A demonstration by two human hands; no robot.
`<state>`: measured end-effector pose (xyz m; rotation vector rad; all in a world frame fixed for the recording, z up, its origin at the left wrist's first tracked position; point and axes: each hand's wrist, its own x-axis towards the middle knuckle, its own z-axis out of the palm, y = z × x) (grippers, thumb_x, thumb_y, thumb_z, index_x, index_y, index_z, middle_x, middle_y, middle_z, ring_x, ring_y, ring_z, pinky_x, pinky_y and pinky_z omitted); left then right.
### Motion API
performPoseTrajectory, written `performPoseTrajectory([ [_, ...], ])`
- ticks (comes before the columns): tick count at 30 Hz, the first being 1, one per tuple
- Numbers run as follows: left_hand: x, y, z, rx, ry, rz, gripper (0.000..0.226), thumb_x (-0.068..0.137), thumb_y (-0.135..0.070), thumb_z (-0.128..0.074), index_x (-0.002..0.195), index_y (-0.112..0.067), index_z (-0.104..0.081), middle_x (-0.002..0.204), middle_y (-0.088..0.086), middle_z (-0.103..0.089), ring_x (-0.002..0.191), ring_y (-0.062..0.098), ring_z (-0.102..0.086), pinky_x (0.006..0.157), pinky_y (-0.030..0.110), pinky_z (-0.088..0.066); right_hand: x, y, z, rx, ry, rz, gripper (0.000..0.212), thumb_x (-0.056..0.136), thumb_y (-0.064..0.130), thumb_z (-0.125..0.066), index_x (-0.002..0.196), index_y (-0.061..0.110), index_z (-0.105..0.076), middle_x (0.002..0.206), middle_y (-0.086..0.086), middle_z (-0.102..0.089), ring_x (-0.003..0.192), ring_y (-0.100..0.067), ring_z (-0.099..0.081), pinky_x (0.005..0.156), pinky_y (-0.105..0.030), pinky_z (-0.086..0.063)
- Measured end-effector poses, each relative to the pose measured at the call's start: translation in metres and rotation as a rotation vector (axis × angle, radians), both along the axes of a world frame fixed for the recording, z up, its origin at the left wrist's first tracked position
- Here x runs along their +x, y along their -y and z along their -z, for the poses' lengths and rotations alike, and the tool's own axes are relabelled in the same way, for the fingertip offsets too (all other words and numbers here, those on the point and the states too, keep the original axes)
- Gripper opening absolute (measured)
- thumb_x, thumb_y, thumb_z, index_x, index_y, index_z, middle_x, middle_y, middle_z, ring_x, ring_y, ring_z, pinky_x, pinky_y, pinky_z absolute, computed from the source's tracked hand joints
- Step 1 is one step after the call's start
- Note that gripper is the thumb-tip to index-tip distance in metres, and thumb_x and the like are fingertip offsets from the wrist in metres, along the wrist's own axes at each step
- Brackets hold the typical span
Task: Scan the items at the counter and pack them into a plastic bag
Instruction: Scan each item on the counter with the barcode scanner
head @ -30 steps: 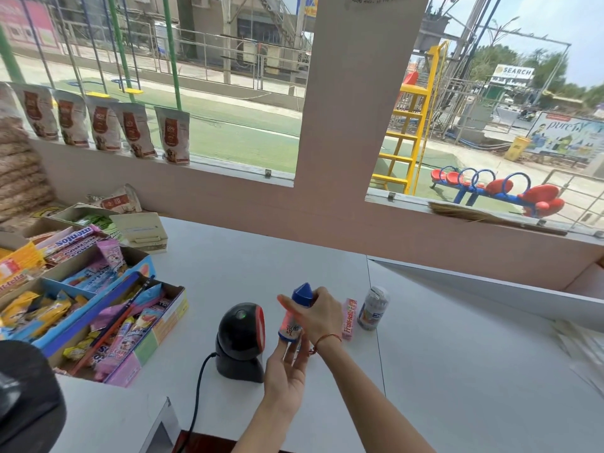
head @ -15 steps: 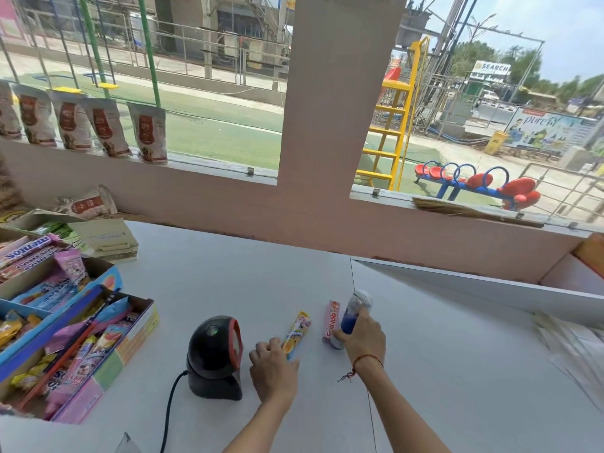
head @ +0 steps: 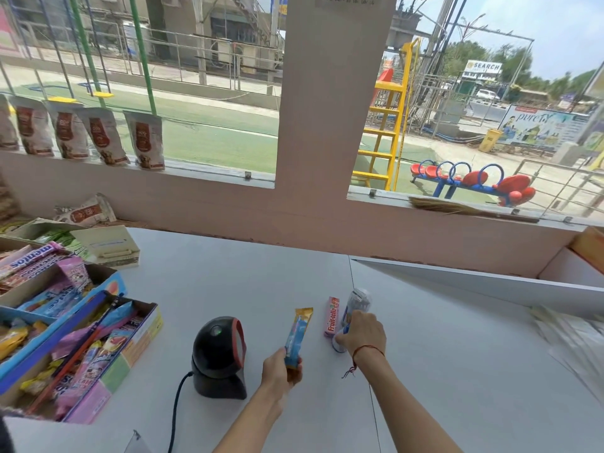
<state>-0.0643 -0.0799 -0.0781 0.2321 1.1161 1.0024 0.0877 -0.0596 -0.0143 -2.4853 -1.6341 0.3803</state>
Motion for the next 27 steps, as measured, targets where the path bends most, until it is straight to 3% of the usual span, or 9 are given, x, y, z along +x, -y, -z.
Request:
performPoseTrajectory([
  [2,-0.003,0.005,-0.004,0.006,0.101,-0.007,0.032,0.1,-0.015,-0.028,0.091,-0.002,-0.056,0.044,0.004,-0.056,0.032,0.008,-0.049,0.034,0.017,-0.041,-0.002,0.001,0.002,-0.051,0.029,-0.018,0.037,0.078,0.026,-0.069,0.11,0.012,-0.058,0.115,-0.012,-0.061,0.105,-0.029,-0.062,0.082,-0.032,-0.049],
  [5,-0.004,0.014,-0.008,0.016,0.147,-0.013,0.034,0.102,-0.019,-0.028,0.095,-0.003,-0.058,0.054,0.005,-0.058,0.039,0.01,-0.051,0.039,0.02,-0.044,-0.005,0.006,0.004,-0.04,0.08,-0.013,0.048,0.079,0.039,-0.07,0.114,0.011,-0.055,0.116,-0.012,-0.061,0.108,-0.027,-0.057,0.085,-0.032,-0.049],
  [7,-0.006,0.019,-0.01,0.014,0.15,0.006,0.035,0.102,-0.023,-0.028,0.1,-0.004,-0.058,0.06,0.006,-0.058,0.047,0.012,-0.049,0.042,0.022,-0.043,-0.011,0.008,0.004,0.096,0.189,-0.048,0.056,0.082,0.052,-0.062,0.117,0.009,-0.055,0.117,-0.011,-0.059,0.113,-0.027,-0.05,0.089,-0.033,-0.047],
  [8,-0.006,0.022,-0.01,0.015,0.16,0.009,0.037,0.102,-0.024,-0.028,0.103,-0.003,-0.057,0.061,0.007,-0.058,0.051,0.013,-0.048,0.043,0.022,-0.042,-0.016,0.008,0.005,0.189,0.147,-0.084,0.057,0.085,0.054,-0.056,0.117,0.008,-0.056,0.117,-0.011,-0.059,0.116,-0.027,-0.049,0.091,-0.033,-0.046],
  [10,-0.008,0.028,-0.012,0.024,0.201,0.011,0.039,0.102,-0.026,-0.027,0.109,-0.001,-0.056,0.065,0.008,-0.057,0.055,0.014,-0.045,0.044,0.022,-0.04,-0.029,0.008,0.004,0.193,-0.182,-0.137,0.06,0.087,0.056,-0.052,0.119,0.006,-0.057,0.116,-0.011,-0.063,0.115,-0.028,-0.054,0.09,-0.034,-0.046],
  [13,-0.011,0.034,-0.014,0.057,0.273,0.009,0.042,0.103,-0.027,-0.025,0.111,0.002,-0.055,0.066,0.009,-0.055,0.054,0.015,-0.043,0.044,0.022,-0.037,-0.047,0.008,0.002,-0.025,-0.709,-0.108,0.064,0.085,0.047,-0.061,0.129,0.0,-0.051,0.118,-0.014,-0.065,0.104,-0.023,-0.063,0.084,-0.027,-0.049],
  [17,-0.023,0.042,-0.017,0.085,0.45,-0.106,0.045,0.102,-0.03,-0.027,0.114,0.003,-0.056,0.071,0.012,-0.063,0.059,0.016,-0.05,0.045,0.022,-0.045,-0.068,0.003,-0.01,0.1,-0.892,-0.101,0.026,0.086,0.023,-0.067,0.102,0.003,-0.07,0.083,-0.005,-0.068,0.069,-0.009,-0.062,0.057,-0.01,-0.052],
  [22,-0.032,0.052,-0.019,0.068,0.583,-0.296,0.029,0.099,-0.016,-0.04,0.107,0.003,-0.06,0.073,0.014,-0.072,0.06,0.019,-0.066,0.052,0.025,-0.057,-0.099,-0.005,-0.025,0.207,-0.973,-0.148,0.032,0.08,0.026,-0.074,0.104,0.005,-0.07,0.085,-0.006,-0.071,0.08,-0.02,-0.07,0.064,-0.016,-0.058],
  [27,-0.031,0.048,-0.016,0.046,0.45,-0.291,0.025,0.098,-0.012,-0.042,0.105,0.005,-0.059,0.077,0.018,-0.073,0.067,0.024,-0.07,0.055,0.027,-0.06,-0.092,-0.015,-0.015,0.217,-0.774,-0.081,0.034,0.08,0.028,-0.073,0.104,0.004,-0.069,0.093,-0.011,-0.074,0.08,-0.025,-0.072,0.076,-0.037,-0.062],
])
